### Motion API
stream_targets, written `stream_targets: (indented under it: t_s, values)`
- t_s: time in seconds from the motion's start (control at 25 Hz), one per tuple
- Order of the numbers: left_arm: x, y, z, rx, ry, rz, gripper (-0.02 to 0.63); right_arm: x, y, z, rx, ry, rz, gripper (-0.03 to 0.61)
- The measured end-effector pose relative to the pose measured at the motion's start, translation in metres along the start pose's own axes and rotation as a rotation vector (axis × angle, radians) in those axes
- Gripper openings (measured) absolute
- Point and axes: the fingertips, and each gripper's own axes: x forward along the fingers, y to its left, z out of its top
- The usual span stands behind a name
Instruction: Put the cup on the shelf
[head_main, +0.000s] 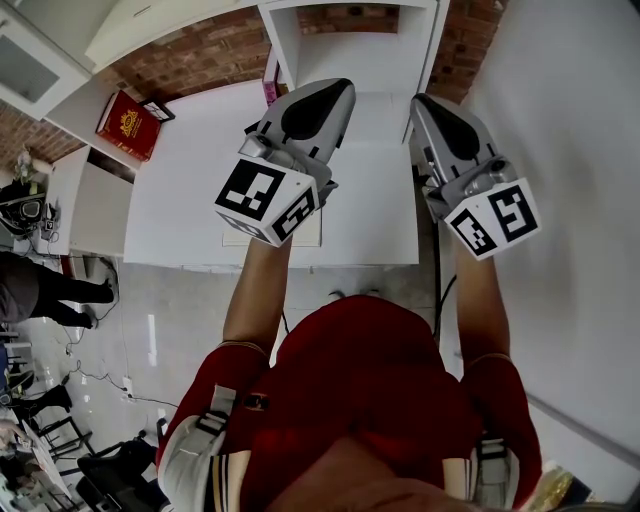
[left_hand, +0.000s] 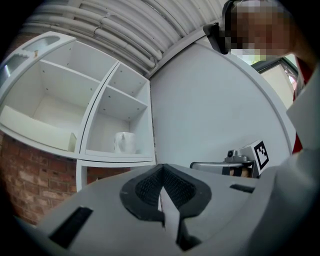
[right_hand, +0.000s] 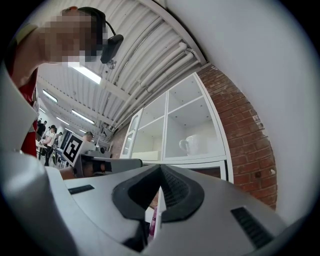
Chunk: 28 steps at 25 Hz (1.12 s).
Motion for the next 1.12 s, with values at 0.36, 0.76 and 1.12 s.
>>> stream_targets:
  t_s: [0.36,0.76,1.12]
  values:
    - [0.0001,-0.0018,0.0005,0.006,0.005,-0.005,0.005,0.0003,0.0003,0.0008,-0.010,0.002,0.001,-0.003]
    - [0.0011,-0.0015,-0.0018,0.002,0.012,-0.001,0.006,-0.0007,-0.0001,0.0004,-0.037,0.012,-0.003,-0.003]
    - [0.0019,-0.0002,-0.0025,0.002,0.014,0.002,0.006,-0.0023,-0.0010,-0.0003,-0.037,0.013,-0.003,-0.003]
